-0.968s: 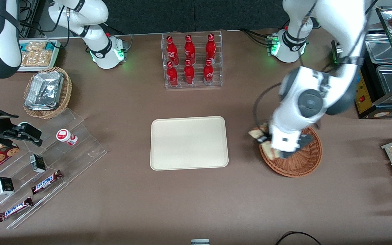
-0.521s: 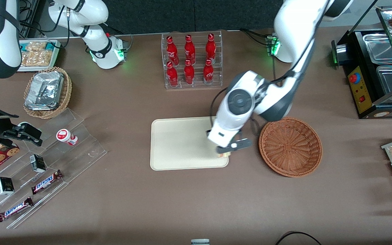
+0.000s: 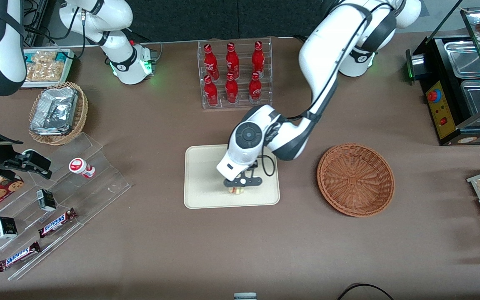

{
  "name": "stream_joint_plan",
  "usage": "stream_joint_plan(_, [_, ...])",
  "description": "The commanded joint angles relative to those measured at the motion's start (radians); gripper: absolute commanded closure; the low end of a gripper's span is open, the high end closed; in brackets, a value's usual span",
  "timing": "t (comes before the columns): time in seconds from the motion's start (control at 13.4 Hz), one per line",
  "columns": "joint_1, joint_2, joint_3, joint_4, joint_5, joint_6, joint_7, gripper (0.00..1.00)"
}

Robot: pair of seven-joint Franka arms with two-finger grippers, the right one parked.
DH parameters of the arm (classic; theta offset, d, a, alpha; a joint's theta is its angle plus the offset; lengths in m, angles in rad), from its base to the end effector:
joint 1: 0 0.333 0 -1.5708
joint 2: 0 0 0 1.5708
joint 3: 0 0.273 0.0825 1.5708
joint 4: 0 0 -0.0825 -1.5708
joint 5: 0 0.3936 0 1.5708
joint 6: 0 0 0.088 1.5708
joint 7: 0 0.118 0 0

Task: Place sandwich from basket to tray
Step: 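Carry the sandwich over the cream tray and set it down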

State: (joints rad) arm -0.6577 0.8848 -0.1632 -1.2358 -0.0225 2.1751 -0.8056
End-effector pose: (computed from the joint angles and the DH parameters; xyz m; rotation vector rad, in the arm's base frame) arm 0.5213 -0.5219 0.1998 2.9938 0.0899 -0.0895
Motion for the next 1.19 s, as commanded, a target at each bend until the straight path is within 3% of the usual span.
stream_joint_plan(0.0, [-0.031,0.068,0.013,0.052,0.01,0.028,-0.018,0.87])
stream_joint_plan(0.07, [-0.043,0.077,0.017,0.052,0.01,0.038,-0.02,0.82])
stream_joint_plan(0.15, [-0.046,0.082,0.019,0.052,0.012,0.04,-0.02,0.6])
stream_joint_plan(0.22, [-0.046,0.082,0.017,0.052,0.012,0.04,-0.02,0.17])
stream_joint_plan(0.3, [-0.046,0.076,0.019,0.052,0.012,0.038,-0.021,0.01])
stream_joint_plan(0.6, [0.005,-0.062,0.013,0.053,-0.008,-0.091,-0.024,0.0])
stream_joint_plan(0.82, [0.119,-0.255,0.008,-0.002,-0.094,-0.266,0.078,0.0])
stream_joint_plan(0.97, [0.249,-0.441,0.01,-0.181,-0.201,-0.293,0.251,0.0])
stream_joint_plan(1.12, [0.357,-0.619,0.013,-0.382,-0.218,-0.294,0.383,0.0])
